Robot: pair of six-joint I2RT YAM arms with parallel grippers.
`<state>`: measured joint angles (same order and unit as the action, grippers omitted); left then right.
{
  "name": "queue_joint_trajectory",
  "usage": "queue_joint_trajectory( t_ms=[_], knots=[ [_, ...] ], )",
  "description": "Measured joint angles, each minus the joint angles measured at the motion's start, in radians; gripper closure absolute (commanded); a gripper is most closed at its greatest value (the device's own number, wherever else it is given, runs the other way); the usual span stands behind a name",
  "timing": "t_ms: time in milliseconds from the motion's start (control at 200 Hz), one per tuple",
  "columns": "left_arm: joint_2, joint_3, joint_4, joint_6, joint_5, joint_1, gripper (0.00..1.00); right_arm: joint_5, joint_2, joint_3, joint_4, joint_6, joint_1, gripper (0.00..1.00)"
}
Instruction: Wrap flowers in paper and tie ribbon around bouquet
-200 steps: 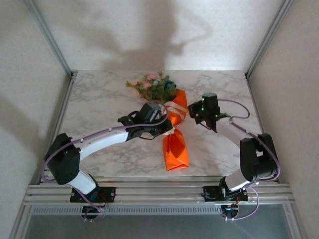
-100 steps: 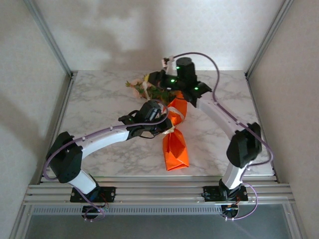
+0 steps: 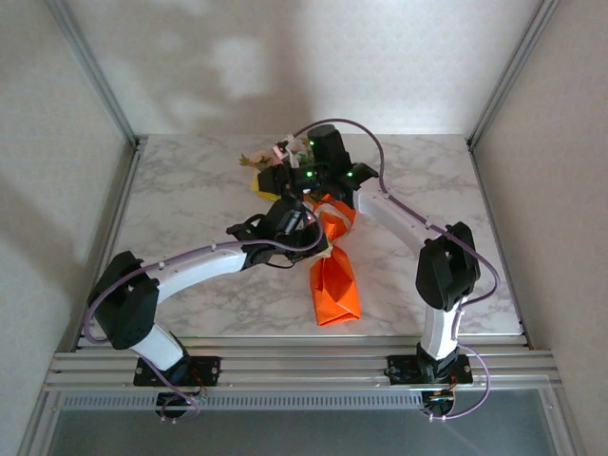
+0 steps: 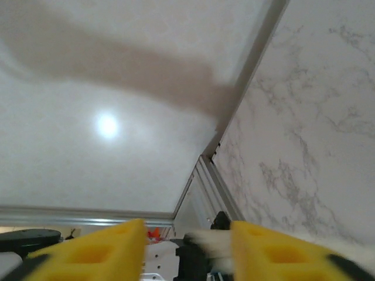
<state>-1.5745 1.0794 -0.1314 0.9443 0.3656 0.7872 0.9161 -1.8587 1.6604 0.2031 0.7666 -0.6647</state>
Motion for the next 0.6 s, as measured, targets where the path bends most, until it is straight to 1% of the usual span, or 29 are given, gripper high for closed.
queue_joint_trajectory(
  t_ms=[65, 190, 285, 365, 455, 501, 556, 601],
  knots=[
    [0.000, -0.005, 0.001, -0.006, 0.008, 0.005, 1.00, -0.021, 0.020, -0.003, 0.053, -0.039, 0.007, 0.42],
    [0.000, -0.006, 0.009, -0.006, 0.008, 0.006, 1.00, -0.092, 0.086, -0.039, 0.127, -0.061, 0.045, 0.41],
    [-0.005, -0.003, 0.021, -0.006, 0.008, 0.000, 1.00, -0.180, 0.137, -0.049, 0.174, -0.061, 0.097, 0.43],
    [-0.021, 0.013, 0.023, -0.007, 0.007, -0.008, 1.00, -0.286, 0.193, -0.072, 0.194, -0.053, 0.138, 0.45],
    [-0.031, 0.028, 0.023, -0.006, 0.006, -0.030, 1.00, -0.414, 0.298, -0.174, 0.191, -0.019, 0.182, 0.52],
    [-0.032, 0.032, 0.023, -0.006, 0.004, -0.048, 1.00, -0.476, 0.351, -0.233, 0.194, 0.003, 0.200, 0.54],
    [-0.032, 0.037, 0.027, -0.005, 0.004, -0.074, 1.00, -0.552, 0.408, -0.307, 0.199, 0.046, 0.219, 0.54],
    [-0.032, 0.040, 0.031, -0.003, 0.004, -0.095, 1.00, -0.595, 0.438, -0.359, 0.198, 0.088, 0.231, 0.51]
  ],
)
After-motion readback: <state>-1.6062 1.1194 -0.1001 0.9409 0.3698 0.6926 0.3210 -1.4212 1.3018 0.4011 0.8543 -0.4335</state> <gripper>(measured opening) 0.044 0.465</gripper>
